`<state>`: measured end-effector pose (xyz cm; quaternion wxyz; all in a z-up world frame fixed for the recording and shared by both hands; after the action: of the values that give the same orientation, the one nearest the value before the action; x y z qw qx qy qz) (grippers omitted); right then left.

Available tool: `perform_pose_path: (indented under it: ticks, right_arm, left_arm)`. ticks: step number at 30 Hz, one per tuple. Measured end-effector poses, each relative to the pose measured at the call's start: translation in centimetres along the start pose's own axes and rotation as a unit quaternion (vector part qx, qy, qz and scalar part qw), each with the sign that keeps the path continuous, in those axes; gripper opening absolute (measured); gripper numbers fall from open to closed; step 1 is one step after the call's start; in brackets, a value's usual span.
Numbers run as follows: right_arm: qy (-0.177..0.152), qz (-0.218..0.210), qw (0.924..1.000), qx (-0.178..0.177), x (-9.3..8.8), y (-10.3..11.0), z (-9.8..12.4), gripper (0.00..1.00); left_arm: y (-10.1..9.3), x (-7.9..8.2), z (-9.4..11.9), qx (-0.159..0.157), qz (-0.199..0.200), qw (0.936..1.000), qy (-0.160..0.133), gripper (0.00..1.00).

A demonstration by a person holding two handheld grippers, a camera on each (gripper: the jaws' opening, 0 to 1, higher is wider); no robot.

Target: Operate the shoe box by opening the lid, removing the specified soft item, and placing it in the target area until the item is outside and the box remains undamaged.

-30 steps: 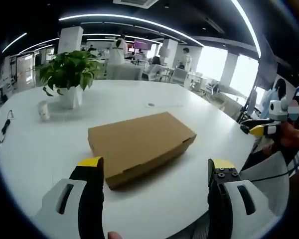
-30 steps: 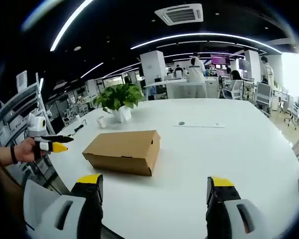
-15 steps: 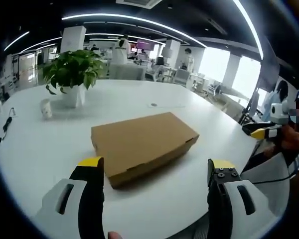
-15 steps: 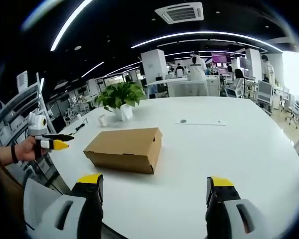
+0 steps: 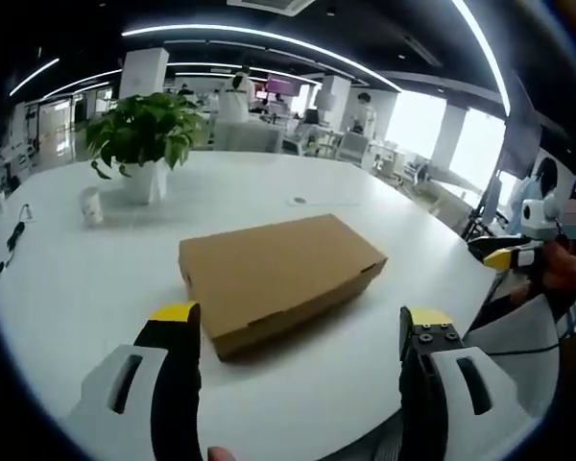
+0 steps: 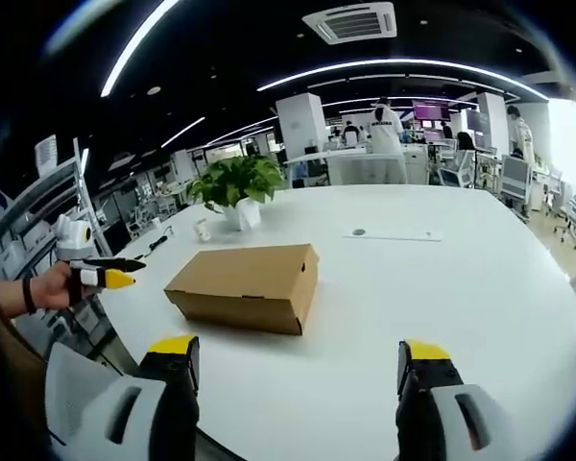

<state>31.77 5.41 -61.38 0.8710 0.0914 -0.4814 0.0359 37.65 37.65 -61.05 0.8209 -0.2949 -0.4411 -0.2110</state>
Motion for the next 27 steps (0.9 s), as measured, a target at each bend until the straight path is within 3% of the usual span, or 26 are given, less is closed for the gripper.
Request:
perform_pose_path:
  ticks: [14,27]
  right_arm:
    - [0.002,0.017,0.9995,0.027,0.7,1.6,-1.8,0.83]
    - [0.02,0.044,0.9967,0.065,1.4,3.6,-6.2,0.79]
  left_arm:
    - [0.4,0.1,-0.4,0.004,-0.002,1.0,0.003,0.84]
    - [3.5,-0.7,-0.7,0.027,0.015,0.9995,0.01,0.84]
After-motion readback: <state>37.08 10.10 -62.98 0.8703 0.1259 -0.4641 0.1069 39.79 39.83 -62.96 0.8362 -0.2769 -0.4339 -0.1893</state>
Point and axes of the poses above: the point that each gripper's makers call its tool centre point, and the gripper's own axes: z roughly backward along the fingers, y roughly to its left, x roughly out of its top, the point moved 2 cm from there along z, roughly backward along the fingers, and after that the axes turned 10 degrees about -x, right-handed, at the moved point
